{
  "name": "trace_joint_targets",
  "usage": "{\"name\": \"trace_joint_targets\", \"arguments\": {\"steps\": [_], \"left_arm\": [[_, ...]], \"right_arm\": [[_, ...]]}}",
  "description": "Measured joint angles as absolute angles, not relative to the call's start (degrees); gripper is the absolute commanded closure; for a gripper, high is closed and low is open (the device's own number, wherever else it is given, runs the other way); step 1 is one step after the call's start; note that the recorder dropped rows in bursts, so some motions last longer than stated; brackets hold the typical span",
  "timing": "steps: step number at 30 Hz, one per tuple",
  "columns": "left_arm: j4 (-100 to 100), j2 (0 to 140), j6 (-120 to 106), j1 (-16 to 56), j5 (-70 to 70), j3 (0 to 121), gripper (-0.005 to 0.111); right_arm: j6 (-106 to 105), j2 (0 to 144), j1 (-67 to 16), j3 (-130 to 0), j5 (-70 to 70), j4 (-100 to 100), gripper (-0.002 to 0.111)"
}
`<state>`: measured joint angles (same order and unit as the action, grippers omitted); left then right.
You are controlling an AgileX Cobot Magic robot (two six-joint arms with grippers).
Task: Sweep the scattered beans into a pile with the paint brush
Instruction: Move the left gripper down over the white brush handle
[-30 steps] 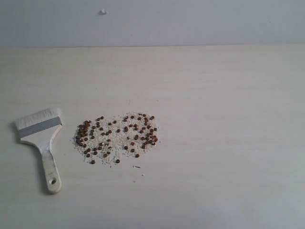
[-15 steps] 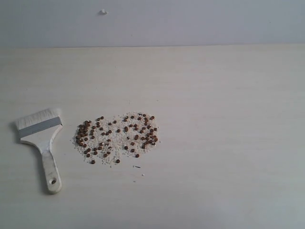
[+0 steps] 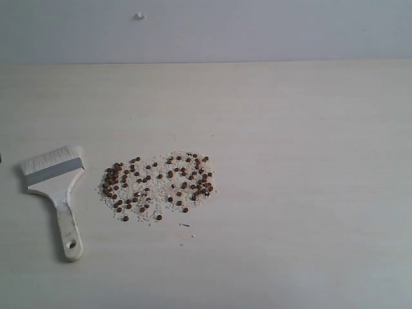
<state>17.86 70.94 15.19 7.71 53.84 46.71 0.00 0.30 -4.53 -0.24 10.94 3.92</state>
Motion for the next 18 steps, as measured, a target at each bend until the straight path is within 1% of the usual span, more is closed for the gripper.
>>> {"name": "trace_joint_targets", "arguments": {"steps": [5, 10, 13, 18], "left_arm": [[15.8, 72.3, 18.2, 14.0, 49.7, 46.7, 0.039], [7.9, 77.5, 27.6, 21.3, 47.7, 46.7, 0.039], [2.6, 81.5, 34.8, 24.5, 46.7, 46.7, 0.039], [-1.4, 88.7, 40.3, 28.4, 42.0, 46.7, 0.039]], "right_arm": [[0.0, 0.3, -4.5, -0.2, 10.9, 3.9, 0.108], [0.0, 0.3, -4.5, -0.2, 10.9, 3.9, 0.108], [0.0, 0.3, -4.5, -0.2, 10.9, 3.9, 0.108], [0.0, 0.3, -4.5, -0.2, 10.9, 3.9, 0.108]]}}
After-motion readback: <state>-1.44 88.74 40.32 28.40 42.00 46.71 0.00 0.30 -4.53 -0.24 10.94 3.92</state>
